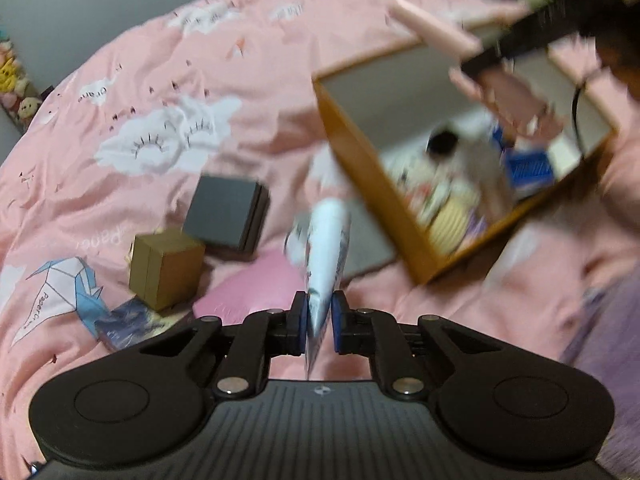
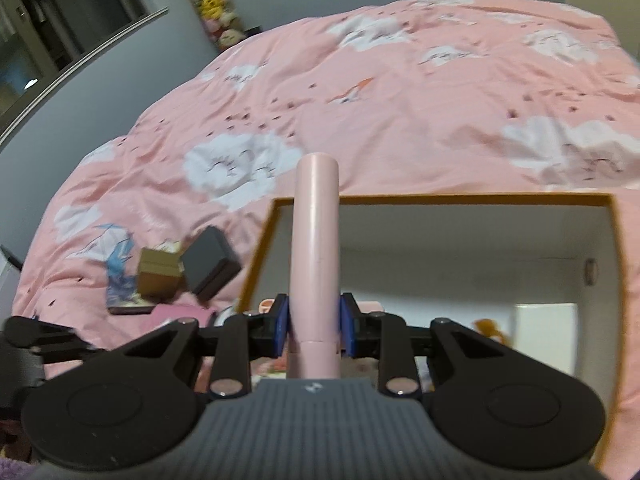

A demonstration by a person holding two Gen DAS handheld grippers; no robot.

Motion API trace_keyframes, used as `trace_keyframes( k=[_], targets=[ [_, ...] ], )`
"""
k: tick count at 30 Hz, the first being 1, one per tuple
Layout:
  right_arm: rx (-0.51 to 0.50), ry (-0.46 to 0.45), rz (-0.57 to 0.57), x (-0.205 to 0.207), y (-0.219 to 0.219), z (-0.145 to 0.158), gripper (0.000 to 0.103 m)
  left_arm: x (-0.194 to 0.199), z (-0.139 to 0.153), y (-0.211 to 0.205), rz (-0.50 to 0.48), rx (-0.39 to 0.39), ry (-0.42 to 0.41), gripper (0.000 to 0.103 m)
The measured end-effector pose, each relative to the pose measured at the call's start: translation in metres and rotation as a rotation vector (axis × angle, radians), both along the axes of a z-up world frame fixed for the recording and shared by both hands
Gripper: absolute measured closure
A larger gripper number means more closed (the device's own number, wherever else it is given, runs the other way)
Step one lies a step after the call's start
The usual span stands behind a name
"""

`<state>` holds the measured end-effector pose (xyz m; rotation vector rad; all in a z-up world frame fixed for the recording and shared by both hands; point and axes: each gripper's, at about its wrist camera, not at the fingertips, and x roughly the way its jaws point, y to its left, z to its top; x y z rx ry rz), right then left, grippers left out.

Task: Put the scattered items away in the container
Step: 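Carry the white bottle over the box with the left gripper while the right lowers the pink tube in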

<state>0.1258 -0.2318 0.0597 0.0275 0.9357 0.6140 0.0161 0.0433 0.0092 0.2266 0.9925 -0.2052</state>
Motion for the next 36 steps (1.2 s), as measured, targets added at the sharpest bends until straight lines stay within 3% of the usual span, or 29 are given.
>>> trace_keyframes(
  k=[7, 16, 22, 27, 34, 36],
  targets=[
    [-0.055, -0.044, -0.089, -0.001, -0.040, 0.013, 0.073, 0.011, 0.036, -0.010, 0.057, -0.179, -0.135, 0.090],
    [-0.187, -0.016, -0.179, 0.002, -0.067, -0.007, 0.073, 0.036, 0.051, -0.053, -0.005, -0.275, -0.276, 0.090],
    [-0.263, -0.003, -0.220, 0.009, -0.073, -0.030, 0.073, 0.050, 0.044, -0.081, -0.043, -0.323, -0.297, 0.090],
    [-0.279, 0.035, -0.216, 0.014, -0.072, -0.045, 0.073, 0.059, 0.031, -0.089, -0.044, -0.348, -0.267, 0.090],
    [-0.365, 0.009, -0.216, 0.011, -0.061, -0.049, 0.073, 0.058, 0.023, -0.090, -0.036, -0.348, -0.240, 0.090],
    [-0.430, -0.029, -0.234, 0.007, -0.054, -0.051, 0.073, 0.058, 0.023, -0.089, -0.033, -0.351, -0.240, 0.090]
  ],
)
